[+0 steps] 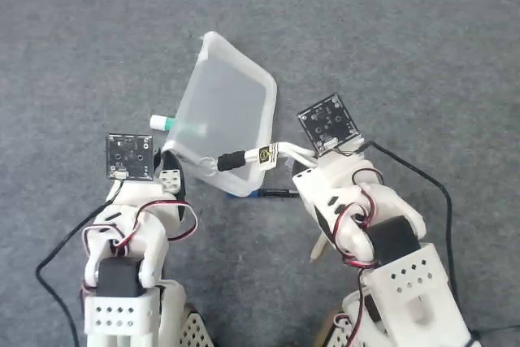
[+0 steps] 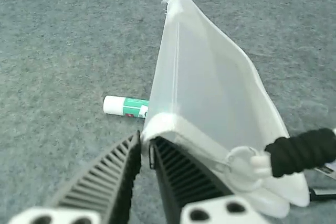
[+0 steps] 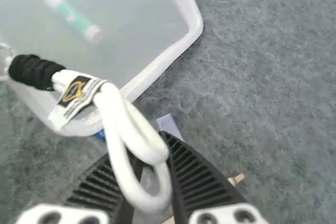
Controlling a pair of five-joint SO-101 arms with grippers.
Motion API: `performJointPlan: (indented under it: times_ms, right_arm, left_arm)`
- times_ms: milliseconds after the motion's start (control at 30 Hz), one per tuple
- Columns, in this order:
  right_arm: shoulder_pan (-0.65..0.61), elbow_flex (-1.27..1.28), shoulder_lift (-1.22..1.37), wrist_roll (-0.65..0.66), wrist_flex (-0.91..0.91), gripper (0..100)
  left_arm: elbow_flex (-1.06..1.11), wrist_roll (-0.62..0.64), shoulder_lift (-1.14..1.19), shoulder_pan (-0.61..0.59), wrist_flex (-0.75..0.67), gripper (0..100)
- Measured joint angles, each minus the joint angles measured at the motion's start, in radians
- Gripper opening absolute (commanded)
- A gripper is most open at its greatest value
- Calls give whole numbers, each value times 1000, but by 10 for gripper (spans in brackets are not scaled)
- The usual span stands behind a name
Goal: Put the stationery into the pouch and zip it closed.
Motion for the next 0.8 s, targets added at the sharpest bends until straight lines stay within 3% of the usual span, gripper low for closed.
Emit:
performJointPlan:
  times_ms: [133,267,433,667,800]
  right_arm:
    - [-83,-95,0,31,143,236]
    - [-100,-209,-2,35,316,231]
    - [-135,-287,-8,35,404,232]
    - [-350,-253,-8,-5,336,232]
    - [-379,-143,-8,-8,181,233]
  left_arm:
    - [0,0,0,0,0,9]
    - [0,-2,0,0,0,9]
    - [0,-5,0,0,0,9]
    - [0,-5,0,2,0,9]
    - [0,-5,0,2,0,9]
